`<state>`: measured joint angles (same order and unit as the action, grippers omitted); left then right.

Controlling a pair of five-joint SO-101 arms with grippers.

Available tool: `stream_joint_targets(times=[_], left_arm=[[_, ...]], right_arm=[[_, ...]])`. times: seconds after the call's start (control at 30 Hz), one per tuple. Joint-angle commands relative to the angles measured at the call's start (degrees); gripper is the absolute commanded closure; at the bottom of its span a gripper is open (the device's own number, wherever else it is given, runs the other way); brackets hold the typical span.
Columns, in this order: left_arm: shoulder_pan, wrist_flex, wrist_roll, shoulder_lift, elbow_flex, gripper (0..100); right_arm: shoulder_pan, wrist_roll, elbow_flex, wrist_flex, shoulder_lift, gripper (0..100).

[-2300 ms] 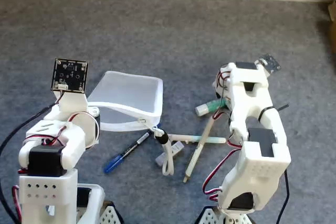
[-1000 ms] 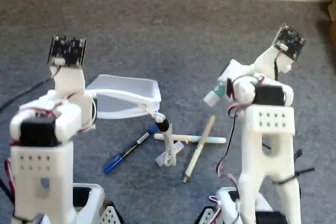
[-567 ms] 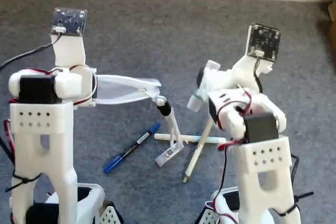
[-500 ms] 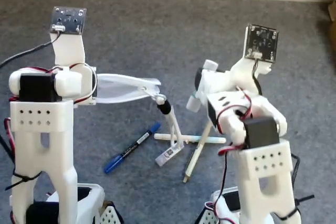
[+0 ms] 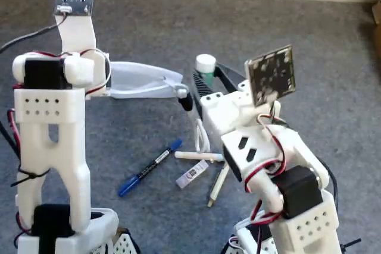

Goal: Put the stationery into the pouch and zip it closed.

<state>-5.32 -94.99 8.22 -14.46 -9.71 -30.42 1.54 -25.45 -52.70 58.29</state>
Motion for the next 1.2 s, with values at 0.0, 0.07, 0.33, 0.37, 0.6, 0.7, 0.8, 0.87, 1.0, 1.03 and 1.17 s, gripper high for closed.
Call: stream_joint_targets(times=[0.0, 0.07, 0.33, 0.37, 0.6, 0.7, 0.8, 0.87, 1.0, 1.03, 1.17], left_arm=[[0.0, -0.4, 2.7, 2.2, -3.9, 99], [0.0, -0.2, 4.8, 2.9, -3.7, 99], [0.0, -0.1, 5.4, 3.2, -3.6, 99], [0.0, -0.1, 5.4, 3.4, -3.6, 99], [0.0, -0.1, 5.4, 2.9, -1.7, 99], [0.0, 0.7, 5.5, 2.9, -1.4, 99], [0.0, 0.7, 5.5, 3.0, -1.4, 99], [0.0, 0.7, 5.5, 3.0, -1.4, 99], [0.0, 0.5, 5.5, 3.0, -1.3, 99], [0.0, 0.6, 5.5, 2.9, -0.8, 99], [0.0, 0.7, 5.5, 2.9, 0.1, 99]], right_arm=[[-4.9, 5.5, 1.1, 6.1, 1.8, 99.4], [-7.2, 7.5, 1.0, 9.6, 1.8, 99.4], [-13.9, 8.5, 0.7, 21.1, 1.5, 99.4], [-14.5, 8.5, -0.2, 22.6, 1.3, 99.4], [-14.7, 8.5, -7.8, 36.4, -3.6, 99.4], [-14.7, 8.5, -11.1, 42.5, -4.7, 99.4], [-14.7, 8.5, -13.6, 47.8, -5.3, 99.4], [-14.7, 8.5, -15.3, 50.5, -5.4, 99.4], [-14.7, 8.5, -19.1, 56.4, -5.5, 99.4], [-14.7, 8.5, -20.2, 57.7, -5.5, 99.4], [-14.7, 8.5, -24.7, 62.3, -5.6, 99.4]])
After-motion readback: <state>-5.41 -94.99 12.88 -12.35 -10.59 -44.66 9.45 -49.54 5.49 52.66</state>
